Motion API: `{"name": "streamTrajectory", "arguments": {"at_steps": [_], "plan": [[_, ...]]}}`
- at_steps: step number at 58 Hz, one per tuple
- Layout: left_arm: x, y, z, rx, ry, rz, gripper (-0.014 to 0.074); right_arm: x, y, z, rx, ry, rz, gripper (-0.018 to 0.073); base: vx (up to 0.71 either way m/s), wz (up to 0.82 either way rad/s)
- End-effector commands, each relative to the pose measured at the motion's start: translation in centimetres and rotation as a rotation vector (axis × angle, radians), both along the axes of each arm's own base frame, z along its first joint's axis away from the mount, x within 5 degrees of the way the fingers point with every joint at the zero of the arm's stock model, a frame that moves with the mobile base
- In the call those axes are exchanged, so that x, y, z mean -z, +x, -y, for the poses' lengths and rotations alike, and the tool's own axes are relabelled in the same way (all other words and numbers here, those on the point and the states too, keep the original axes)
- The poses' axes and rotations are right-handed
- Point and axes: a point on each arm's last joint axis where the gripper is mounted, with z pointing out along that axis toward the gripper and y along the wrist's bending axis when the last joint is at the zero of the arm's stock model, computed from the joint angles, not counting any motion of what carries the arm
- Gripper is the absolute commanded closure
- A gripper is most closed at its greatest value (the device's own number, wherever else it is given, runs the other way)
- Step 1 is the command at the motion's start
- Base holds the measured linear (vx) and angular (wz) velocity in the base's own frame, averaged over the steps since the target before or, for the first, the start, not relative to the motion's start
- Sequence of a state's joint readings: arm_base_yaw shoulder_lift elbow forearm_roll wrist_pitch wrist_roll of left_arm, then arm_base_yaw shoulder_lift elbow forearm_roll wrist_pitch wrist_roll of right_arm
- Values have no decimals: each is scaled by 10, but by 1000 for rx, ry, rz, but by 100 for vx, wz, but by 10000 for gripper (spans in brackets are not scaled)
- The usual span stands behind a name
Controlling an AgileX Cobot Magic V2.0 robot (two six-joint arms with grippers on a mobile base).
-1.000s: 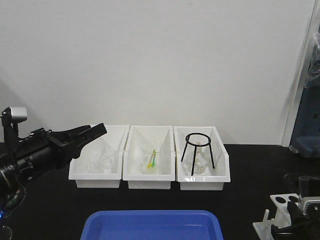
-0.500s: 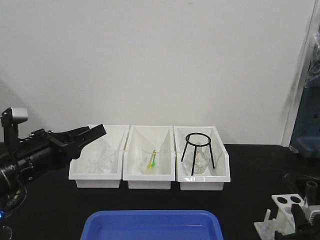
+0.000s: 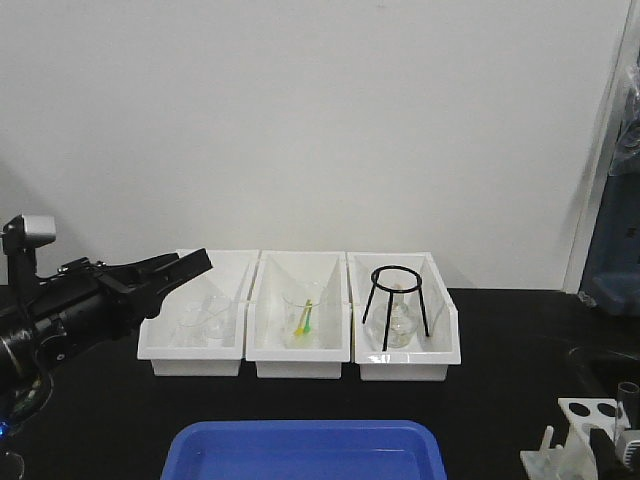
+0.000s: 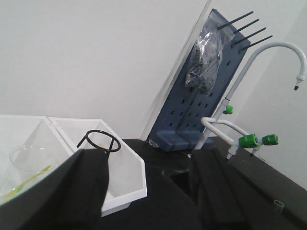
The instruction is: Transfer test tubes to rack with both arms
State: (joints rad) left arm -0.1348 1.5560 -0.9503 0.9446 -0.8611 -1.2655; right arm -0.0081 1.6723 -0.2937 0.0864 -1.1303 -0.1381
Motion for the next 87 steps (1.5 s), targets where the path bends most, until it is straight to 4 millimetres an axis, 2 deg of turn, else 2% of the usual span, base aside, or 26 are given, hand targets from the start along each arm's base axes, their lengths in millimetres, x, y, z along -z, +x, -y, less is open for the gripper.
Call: {"name": "streamTrajectory", "arguments": {"at_steps": [1, 10, 16, 27, 32, 40, 46, 54, 59, 64, 71, 77, 87], "plan": [[-29, -6, 0, 18, -77, 99, 81, -17, 2, 3, 20, -17, 121, 410, 0, 0], [-29, -6, 0, 18, -77, 99, 81, -16, 2, 4, 30, -13, 114, 225, 0, 0], [-29, -6, 0, 18, -77, 99, 81, -16, 2, 5, 41, -10, 113, 144, 0, 0], [-29, -6, 0, 18, -77, 99, 81, -18, 1, 8, 77, -3, 130, 124, 0, 0], [-29, -6, 0, 18, -78, 99, 81, -26, 0, 6, 58, -7, 174, 124, 0, 0], [-29, -6, 0, 17, -78, 100, 81, -59, -7, 3, 22, 26, 260, 124, 0, 0], [-29, -5, 0, 14, -84, 99, 81, -90, -12, 1, 7, 39, 210, 124, 0, 0], [-30, -6, -1, 0, -30, 161, 81, -165, -23, -2, -34, -62, 198, 124, 0, 0], [-36, -7, -3, -29, -14, 201, 81, -210, -37, -4, -46, -45, 214, 124, 0, 0], [-51, -15, -9, -96, 1, 233, 81, -241, -53, -6, -65, -4, 207, 124, 0, 0], [-82, -40, -19, -204, 116, 338, 81, -251, -72, -8, -82, -10, 192, 124, 0, 0], [-111, -71, -29, -295, 173, 416, 81, -255, -81, -8, -83, -18, 216, 124, 0, 0], [-137, -115, -51, -486, 243, 405, 81, -258, -85, -8, -83, -18, 233, 124, 0, 0]]}}
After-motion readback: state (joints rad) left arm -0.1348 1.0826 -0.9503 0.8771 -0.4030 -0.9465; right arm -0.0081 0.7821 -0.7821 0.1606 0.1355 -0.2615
